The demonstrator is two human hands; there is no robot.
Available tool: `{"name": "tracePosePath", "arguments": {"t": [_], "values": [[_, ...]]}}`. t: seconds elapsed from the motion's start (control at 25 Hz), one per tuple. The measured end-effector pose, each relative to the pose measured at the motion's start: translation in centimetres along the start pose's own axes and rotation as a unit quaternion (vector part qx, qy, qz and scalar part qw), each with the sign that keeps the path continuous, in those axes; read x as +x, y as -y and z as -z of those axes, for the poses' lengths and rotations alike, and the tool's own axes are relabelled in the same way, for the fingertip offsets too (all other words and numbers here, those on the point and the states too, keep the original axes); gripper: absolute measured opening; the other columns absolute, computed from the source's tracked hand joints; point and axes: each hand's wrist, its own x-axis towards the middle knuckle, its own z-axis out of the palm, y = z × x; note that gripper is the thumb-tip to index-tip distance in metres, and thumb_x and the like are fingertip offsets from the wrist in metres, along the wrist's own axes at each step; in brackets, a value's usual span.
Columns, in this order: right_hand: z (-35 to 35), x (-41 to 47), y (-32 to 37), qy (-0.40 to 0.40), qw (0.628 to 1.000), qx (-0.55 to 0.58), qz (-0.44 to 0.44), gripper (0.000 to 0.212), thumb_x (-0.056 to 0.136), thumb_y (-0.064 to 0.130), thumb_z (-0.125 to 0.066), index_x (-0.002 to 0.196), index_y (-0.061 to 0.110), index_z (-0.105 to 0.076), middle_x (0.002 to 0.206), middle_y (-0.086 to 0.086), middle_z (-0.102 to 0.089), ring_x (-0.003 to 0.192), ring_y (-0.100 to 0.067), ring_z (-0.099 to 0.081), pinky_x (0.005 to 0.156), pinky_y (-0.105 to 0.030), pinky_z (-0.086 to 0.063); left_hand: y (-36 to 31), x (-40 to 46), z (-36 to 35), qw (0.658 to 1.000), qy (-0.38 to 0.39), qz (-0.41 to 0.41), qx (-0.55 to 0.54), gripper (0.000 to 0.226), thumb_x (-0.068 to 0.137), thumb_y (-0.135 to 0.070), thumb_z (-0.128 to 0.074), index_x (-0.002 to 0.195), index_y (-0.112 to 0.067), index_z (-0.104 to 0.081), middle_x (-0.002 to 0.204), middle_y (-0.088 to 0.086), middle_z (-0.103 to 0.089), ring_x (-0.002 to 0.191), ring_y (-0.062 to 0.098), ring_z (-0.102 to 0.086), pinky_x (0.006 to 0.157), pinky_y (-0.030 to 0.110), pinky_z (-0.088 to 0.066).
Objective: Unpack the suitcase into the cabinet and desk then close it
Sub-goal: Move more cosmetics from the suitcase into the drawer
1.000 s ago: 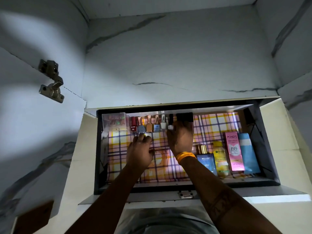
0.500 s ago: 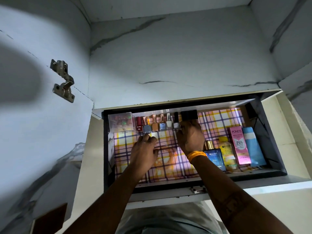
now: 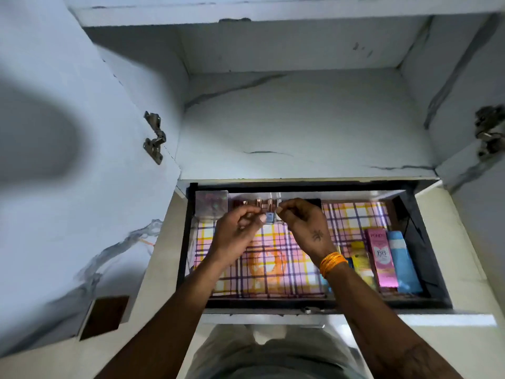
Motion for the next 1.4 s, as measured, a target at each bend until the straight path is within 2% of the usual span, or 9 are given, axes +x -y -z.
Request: {"name": "tracePosePath", "arguments": {"t": [0.16, 0.24, 0.36, 0.52, 0.64, 0.84, 1.08, 1.24, 1.4], "values": [[1.1, -1.0, 4.9, 0.095, 0.993, 0.039, 0.055, 0.01, 0.098, 0.007, -0.066, 0.097, 0.008, -0.075, 0.09, -0.006, -0.078, 0.084, -0.014, -0.074, 0.077, -0.024, -0.057, -4.6, -2.6, 1.3, 0.981, -0.127, -0.012, -0.146, 0.02, 0.098, -0.029, -0.071, 0.116, -0.022, -0.074, 0.111, 0.0, -0.077, 0.102, 0.013, -0.074, 0.087, 0.032, -0.062], [1.4, -2.0, 7.3, 0.152, 0.984, 0.056, 0.074, 0.01, 0.1, 0.008, -0.065, 0.1, 0.004, -0.074, 0.092, -0.017, -0.076, 0.081, -0.027, -0.074, 0.073, -0.03, -0.06, -6.3, -5.0, 1.5, 0.962, -0.194, -0.012, -0.193, 0.021, 0.099, -0.029, -0.07, 0.116, -0.019, -0.074, 0.109, 0.004, -0.079, 0.1, 0.023, -0.076, 0.086, 0.039, -0.061], [0.7, -4.5, 9.7, 0.248, 0.962, 0.063, 0.1, 0.015, 0.101, 0.019, -0.067, 0.099, 0.005, -0.074, 0.096, -0.019, -0.076, 0.091, -0.035, -0.074, 0.08, -0.045, -0.061, -8.1, -10.2, 1.7, 0.922, -0.293, -0.023, -0.253, 0.019, 0.1, -0.024, -0.068, 0.114, -0.014, -0.075, 0.106, 0.009, -0.079, 0.098, 0.028, -0.075, 0.082, 0.04, -0.06], [-2.1, -9.5, 11.4, 0.352, 0.926, 0.078, 0.112, 0.018, 0.101, 0.017, -0.065, 0.101, 0.002, -0.074, 0.099, -0.021, -0.075, 0.093, -0.029, -0.074, 0.082, -0.041, -0.06, -7.8, -18.2, 2.6, 0.885, -0.387, -0.016, -0.258, 0.023, 0.098, -0.022, -0.069, 0.115, -0.009, -0.073, 0.107, 0.012, -0.078, 0.092, 0.025, -0.073, 0.076, 0.034, -0.058], [-5.2, -14.2, 11.7, 0.42, 0.897, 0.08, 0.11, 0.013, 0.1, 0.012, -0.066, 0.101, 0.002, -0.074, 0.097, -0.023, -0.075, 0.089, -0.025, -0.073, 0.077, -0.04, -0.06, -6.5, -25.0, 3.8, 0.861, -0.457, -0.017, -0.221, 0.025, 0.097, -0.022, -0.067, 0.117, -0.01, -0.073, 0.108, 0.013, -0.077, 0.092, 0.03, -0.072, 0.075, 0.035, -0.058], [-11.6, -25.5, 10.6, 0.574, 0.806, 0.004, 0.148, 0.01, 0.1, 0.02, -0.067, 0.104, 0.014, -0.074, 0.094, -0.01, -0.078, 0.091, -0.025, -0.076, 0.083, -0.05, -0.061, -3.5, -40.1, 3.9, 0.773, -0.604, 0.02, -0.196, 0.019, 0.104, -0.015, -0.06, 0.118, -0.01, -0.072, 0.108, 0.012, -0.077, 0.097, 0.036, -0.073, 0.077, 0.039, -0.058], [-16.6, -43.8, 8.6, 0.716, 0.671, -0.019, 0.19, 0.012, 0.102, 0.022, -0.065, 0.104, 0.014, -0.073, 0.094, -0.008, -0.078, 0.09, -0.022, -0.076, 0.081, -0.05, -0.062, -2.1, -59.7, 1.0, 0.647, -0.738, 0.047, -0.186, 0.032, 0.093, -0.028, -0.063, 0.118, -0.009, -0.072, 0.107, 0.012, -0.078, 0.093, 0.029, -0.074, 0.076, 0.037, -0.059], [-17.8, -56.9, 5.8, 0.779, 0.591, -0.027, 0.205, 0.012, 0.102, 0.021, -0.064, 0.104, 0.014, -0.073, 0.094, -0.007, -0.078, 0.091, -0.021, -0.076, 0.081, -0.05, -0.061, -0.6, -72.3, -2.1, 0.568, -0.798, 0.05, -0.194, 0.035, 0.092, -0.032, -0.064, 0.115, -0.006, -0.071, 0.107, 0.013, -0.078, 0.089, 0.023, -0.073, 0.073, 0.033, -0.056], [-19.1, -71.5, 2.2, 0.824, 0.531, -0.039, 0.193, 0.016, 0.103, 0.021, -0.063, 0.107, 0.009, -0.073, 0.095, -0.008, -0.078, 0.093, -0.024, -0.076, 0.082, -0.048, -0.061, 1.8, -85.6, -6.3, 0.494, -0.846, 0.058, -0.194, 0.024, 0.098, -0.024, -0.066, 0.113, -0.007, -0.072, 0.105, 0.013, -0.077, 0.088, 0.023, -0.07, 0.073, 0.034, -0.055]]}}
